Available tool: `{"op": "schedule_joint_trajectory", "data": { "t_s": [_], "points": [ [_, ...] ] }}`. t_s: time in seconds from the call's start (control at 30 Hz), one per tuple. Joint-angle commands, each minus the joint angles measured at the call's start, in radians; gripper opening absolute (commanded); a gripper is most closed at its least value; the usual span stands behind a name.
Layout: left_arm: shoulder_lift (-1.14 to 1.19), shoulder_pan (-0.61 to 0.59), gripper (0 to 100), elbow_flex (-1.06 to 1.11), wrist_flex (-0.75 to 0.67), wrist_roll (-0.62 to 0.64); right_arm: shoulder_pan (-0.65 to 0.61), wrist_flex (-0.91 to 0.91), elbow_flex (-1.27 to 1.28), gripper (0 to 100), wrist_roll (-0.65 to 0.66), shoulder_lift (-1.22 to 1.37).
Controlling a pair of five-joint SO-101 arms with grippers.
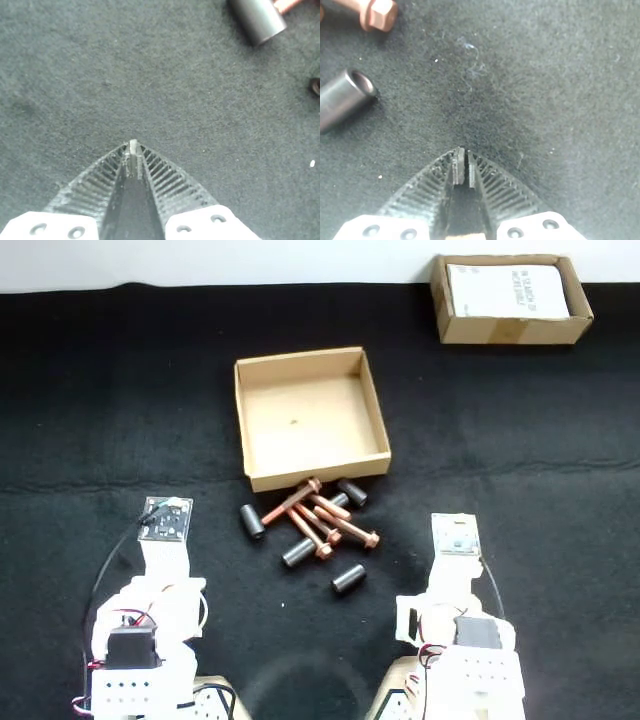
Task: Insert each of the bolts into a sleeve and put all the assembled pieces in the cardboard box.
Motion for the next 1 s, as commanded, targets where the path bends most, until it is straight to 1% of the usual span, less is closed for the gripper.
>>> {"op": "schedule_joint_trajectory", "data": {
  "t_s": [0.0,0.33,0.43,0.53,0.67,0.73,0.87,0.97],
  "points": [
    [-0.004,0.024,1,0.016,0.002,0.008,0.035,-0.007,0.024,0.8,0.009,0.008],
    [-0.004,0.021,1,0.013,0.000,0.006,0.035,-0.007,0.024,0.8,0.009,0.008],
    [-0.004,0.019,1,-0.019,-0.003,0.003,0.035,-0.007,0.024,0.8,0.012,0.008],
    [-0.004,0.008,1,-0.073,-0.072,0.006,0.033,-0.007,0.024,0.8,0.012,0.008],
    [-0.004,-0.038,2,-0.124,-0.160,0.003,0.024,-0.008,0.024,0.8,0.011,0.008],
    [-0.004,-0.048,6,-0.150,-0.181,0.003,0.024,-0.022,0.022,0.9,0.009,0.008],
    [-0.002,-0.041,20,-0.240,-0.175,0.011,0.033,-0.127,-0.022,0.9,0.008,0.007],
    [-0.002,-0.042,23,-0.321,-0.114,0.012,0.045,-0.130,-0.074,0.9,0.012,0.007]
  ]
}}
